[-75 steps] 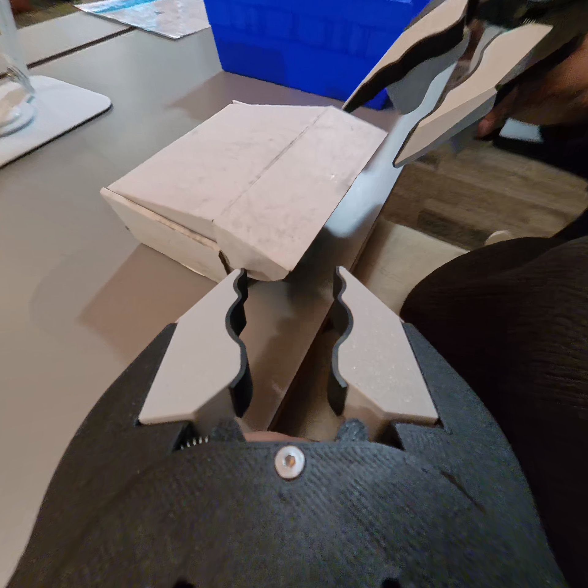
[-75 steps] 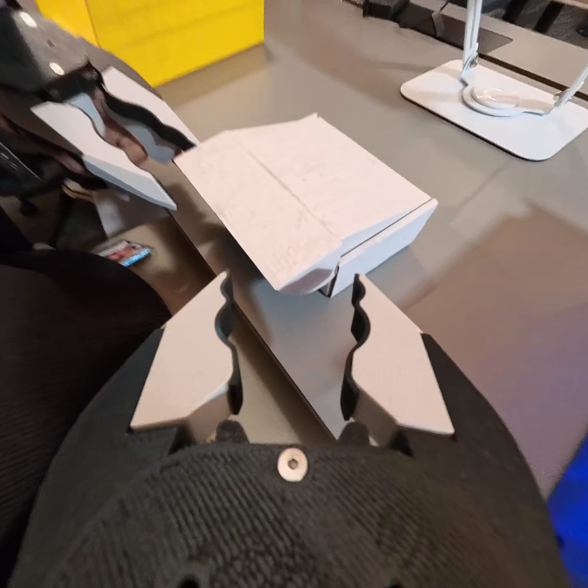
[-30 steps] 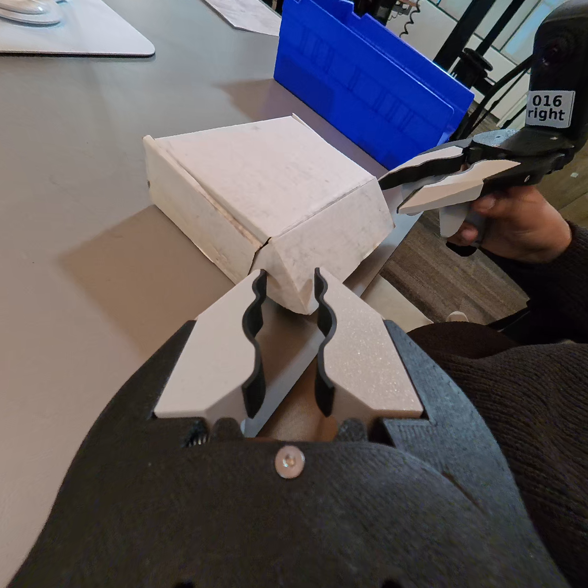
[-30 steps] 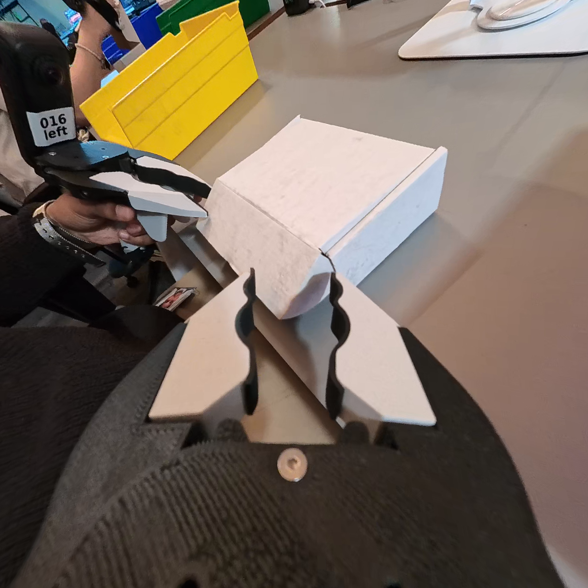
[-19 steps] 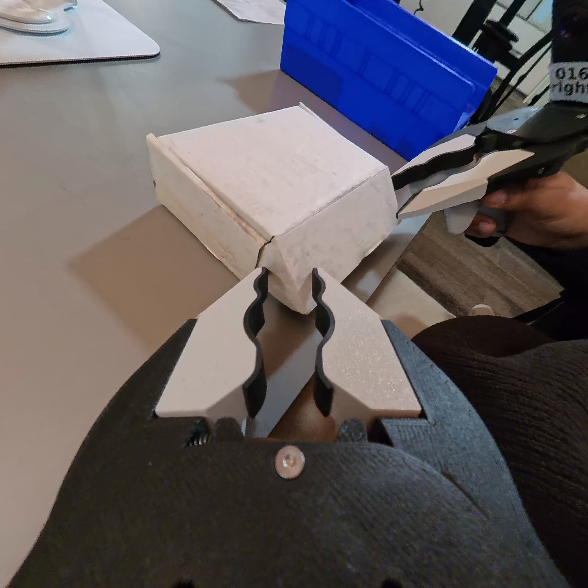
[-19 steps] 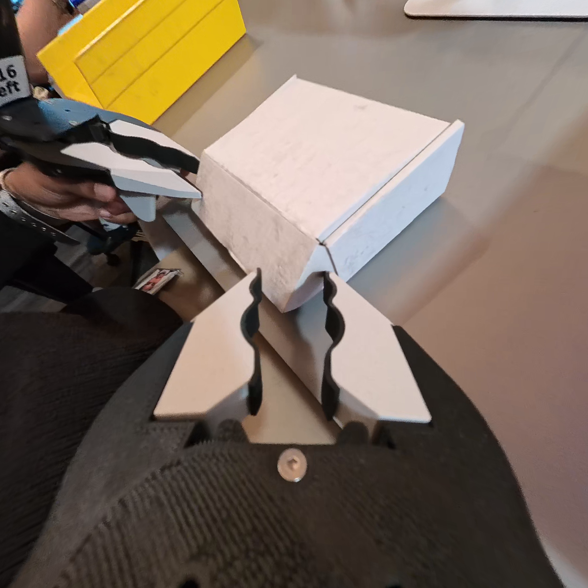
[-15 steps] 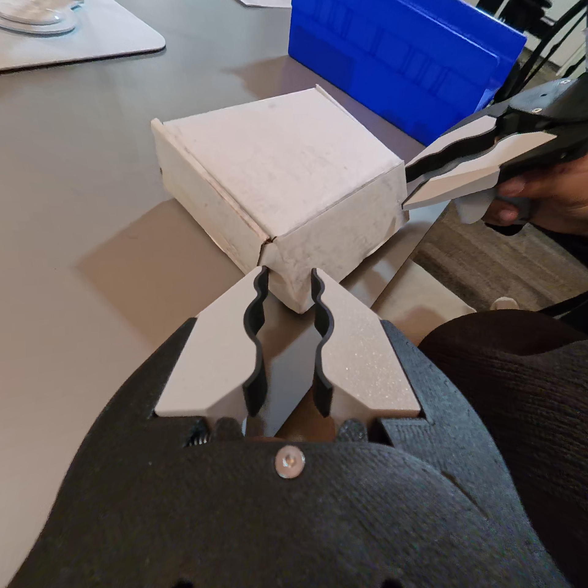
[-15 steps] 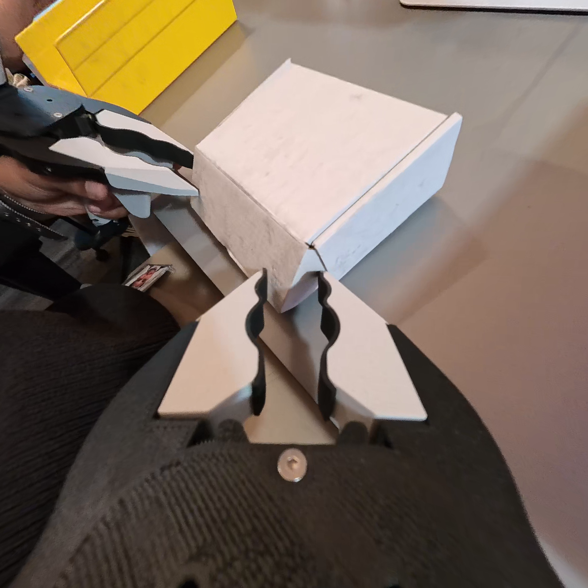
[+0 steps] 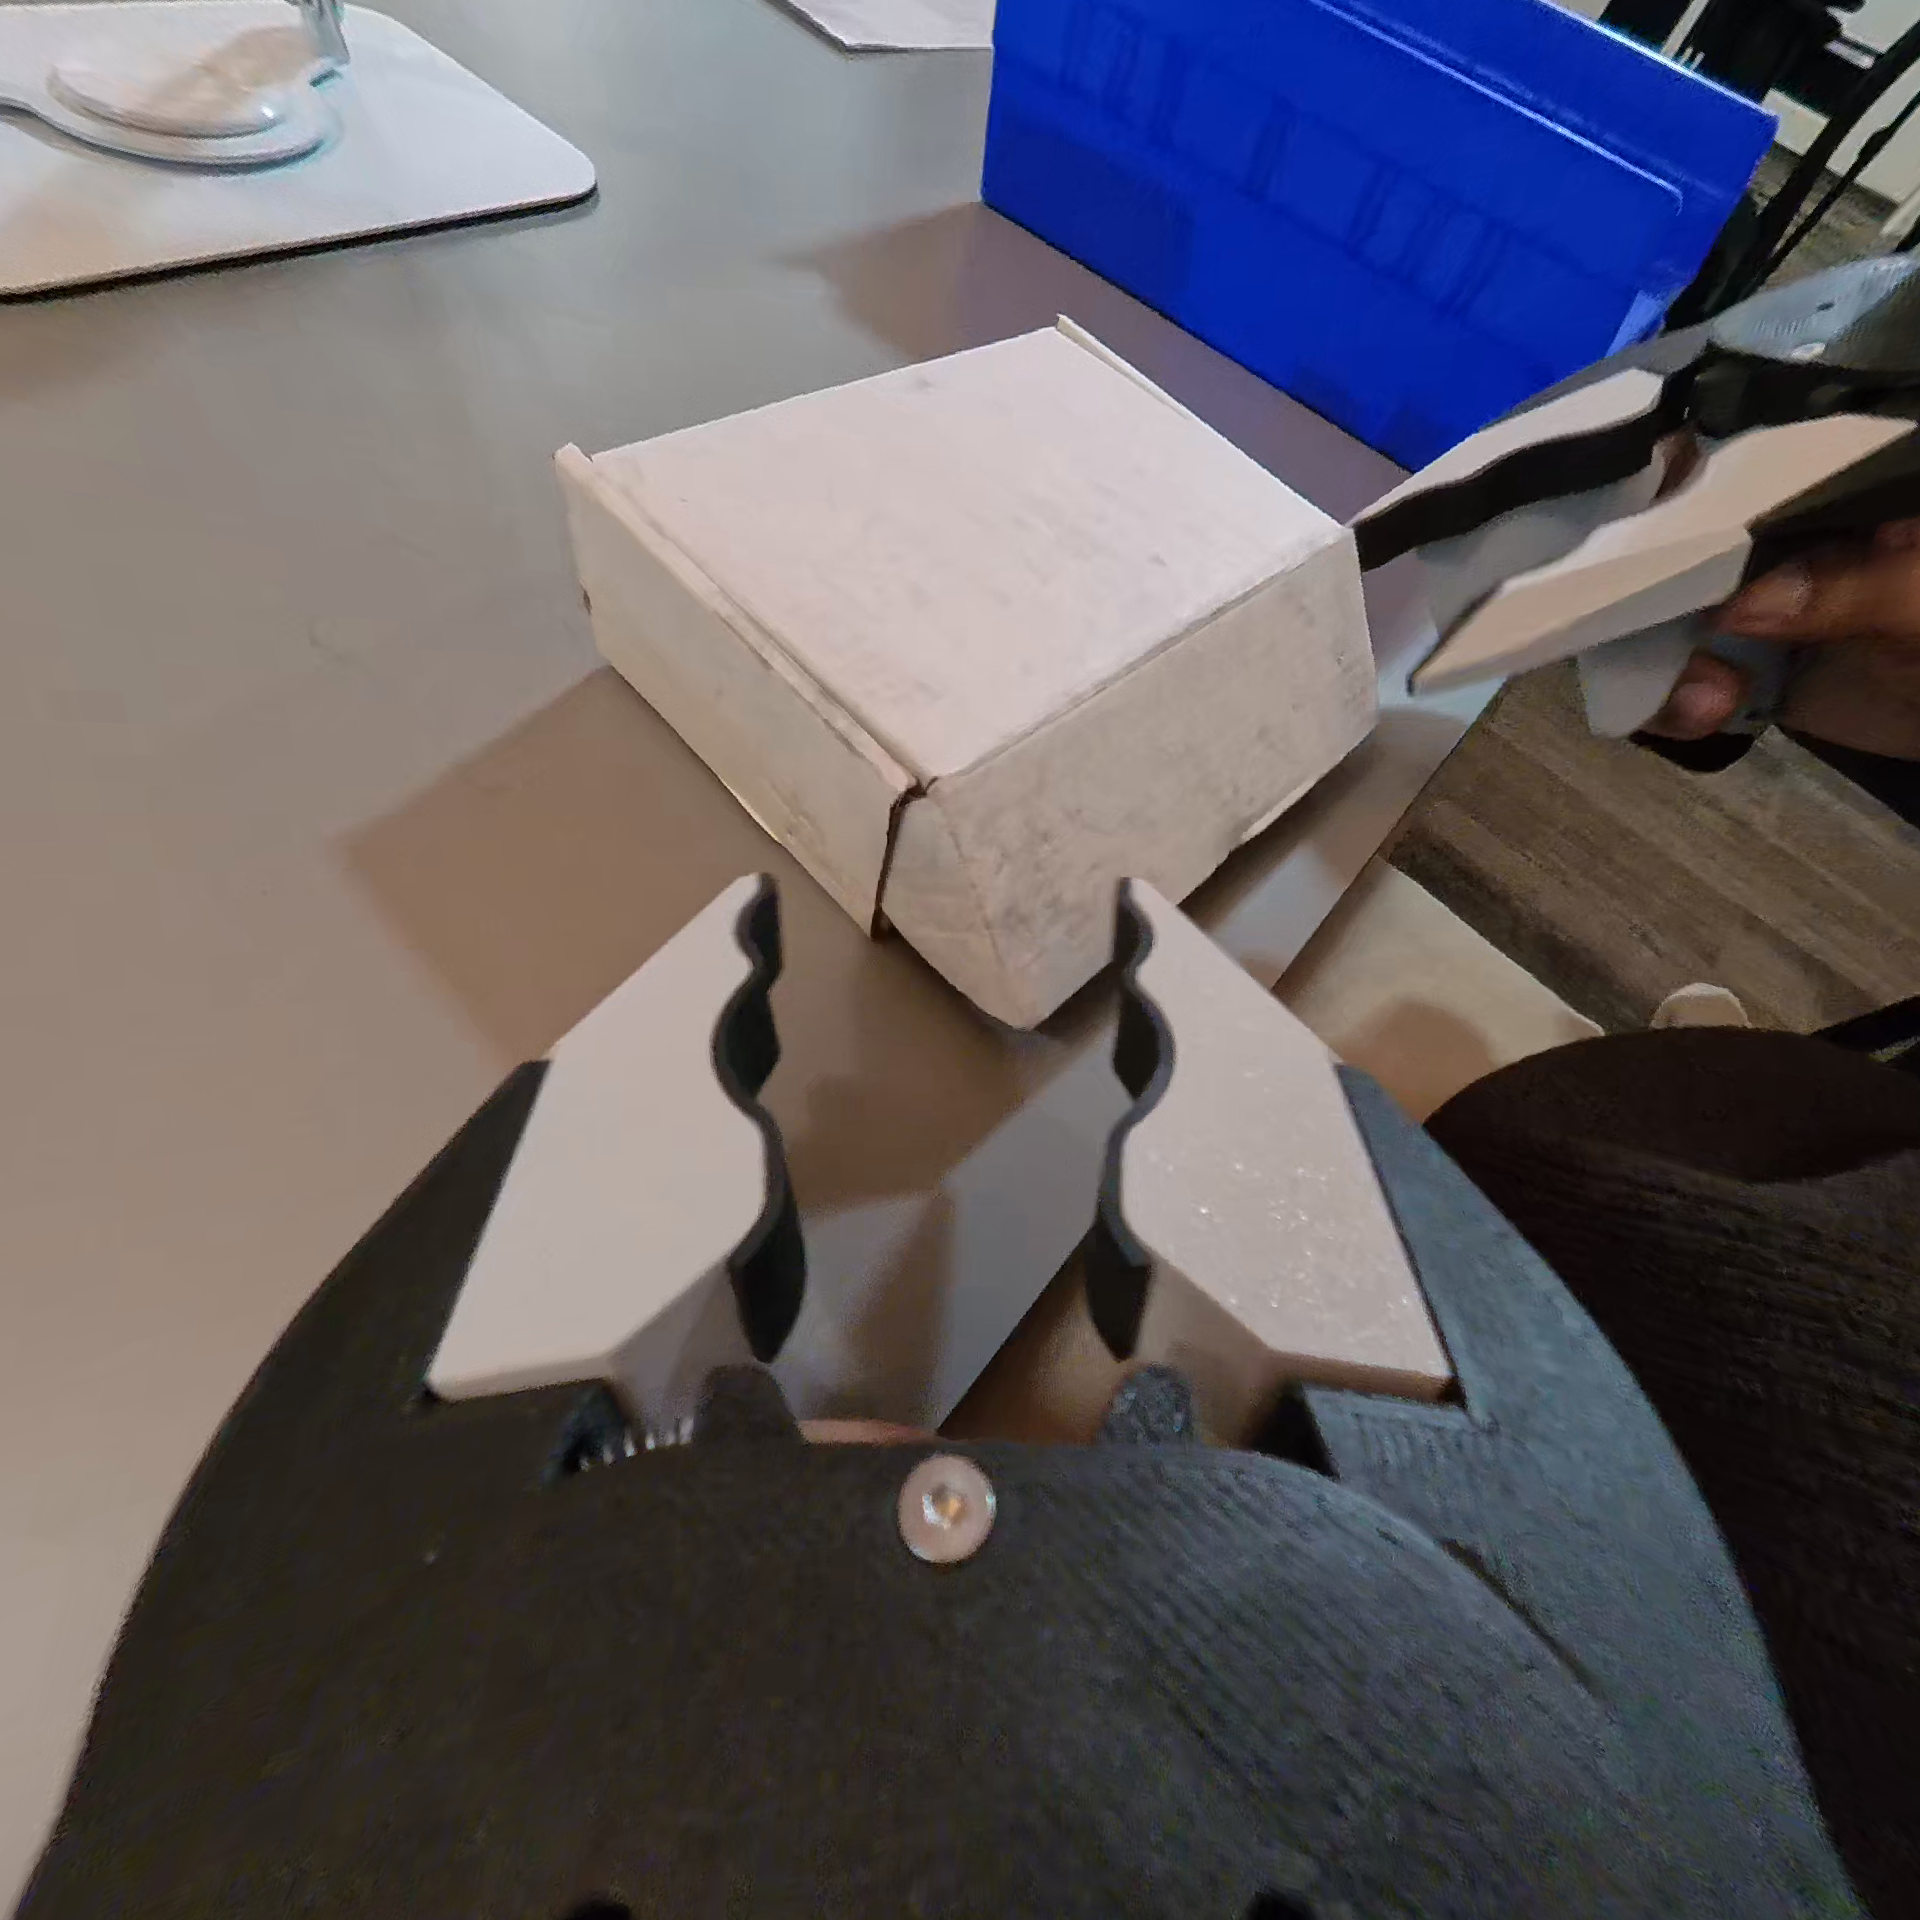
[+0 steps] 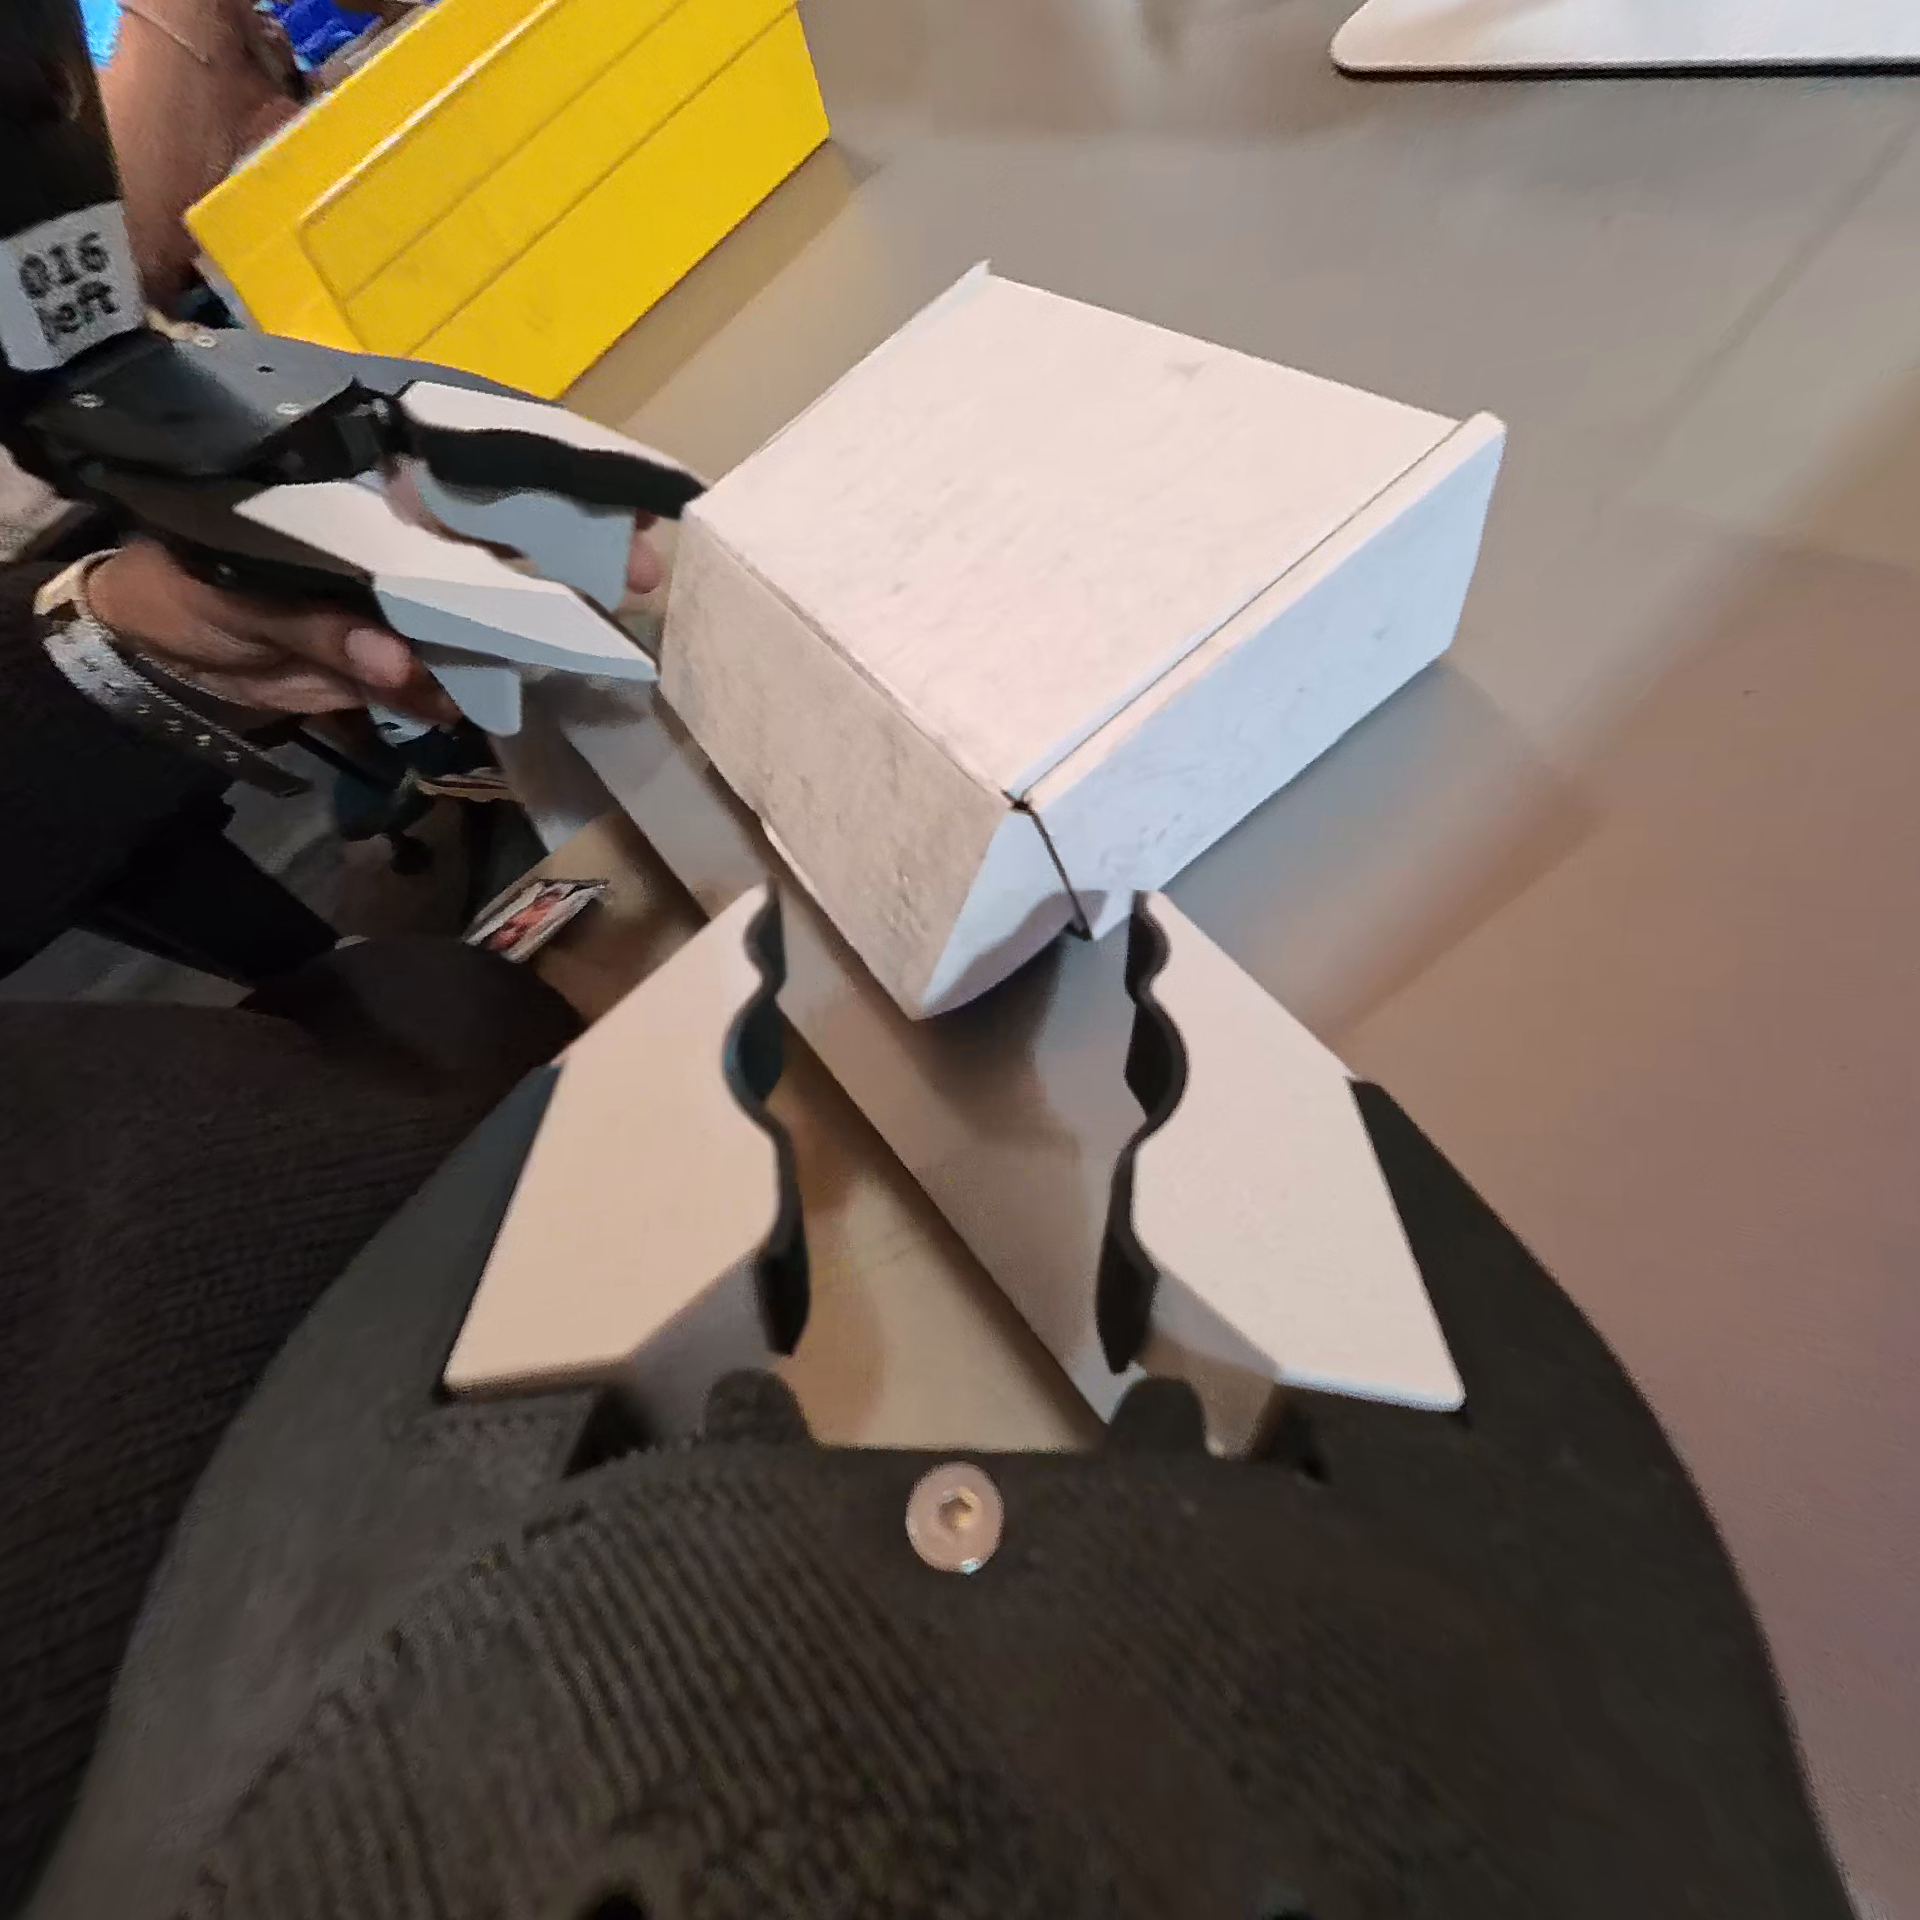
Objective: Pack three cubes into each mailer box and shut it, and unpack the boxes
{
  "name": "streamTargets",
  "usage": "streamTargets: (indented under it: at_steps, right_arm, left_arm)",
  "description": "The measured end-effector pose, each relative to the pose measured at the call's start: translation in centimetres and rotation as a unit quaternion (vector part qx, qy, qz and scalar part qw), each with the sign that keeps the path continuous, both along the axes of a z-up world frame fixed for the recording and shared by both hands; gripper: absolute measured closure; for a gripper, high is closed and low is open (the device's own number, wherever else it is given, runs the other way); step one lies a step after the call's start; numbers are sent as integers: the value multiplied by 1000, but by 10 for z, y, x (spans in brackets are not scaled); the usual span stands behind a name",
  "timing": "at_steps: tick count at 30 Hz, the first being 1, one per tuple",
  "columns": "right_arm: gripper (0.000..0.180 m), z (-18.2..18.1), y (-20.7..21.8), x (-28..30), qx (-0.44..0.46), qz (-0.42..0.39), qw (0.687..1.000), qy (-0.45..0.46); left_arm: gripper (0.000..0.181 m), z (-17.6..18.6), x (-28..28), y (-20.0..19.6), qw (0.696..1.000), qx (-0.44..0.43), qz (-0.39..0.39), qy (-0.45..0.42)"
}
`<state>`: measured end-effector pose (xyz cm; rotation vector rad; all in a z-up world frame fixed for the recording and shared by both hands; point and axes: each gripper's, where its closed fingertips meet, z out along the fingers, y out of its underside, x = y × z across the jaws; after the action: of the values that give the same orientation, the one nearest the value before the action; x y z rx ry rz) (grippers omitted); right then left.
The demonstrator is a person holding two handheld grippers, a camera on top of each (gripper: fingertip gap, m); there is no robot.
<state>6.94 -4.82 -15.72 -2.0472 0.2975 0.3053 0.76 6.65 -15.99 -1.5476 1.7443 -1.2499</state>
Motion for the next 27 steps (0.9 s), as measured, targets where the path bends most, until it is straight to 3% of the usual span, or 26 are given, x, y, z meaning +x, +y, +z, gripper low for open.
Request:
streamTargets:
  at_steps: [2, 6, 14, 27]
  right_arm:
    - [107, 1, 4, -3, 8, 13, 1000, 9]
    - [106, -3, 7, 3, -8, 20, 1000, -22]
    - [108, -15, 8, -3, -41, 44, 997, -52]
    - [126, -20, -14, -16, -75, 84, 989, -93]
  left_arm:
    - [99, 4, 7, 0, 1000, -22, 11, -2]
    - [93, 2, 17, -5, 999, -34, -6, 3]
    - [107, -12, 15, -16, 998, 37, -55, 15]
    - [114, -16, -15, -33, 983, 132, -130, -1]
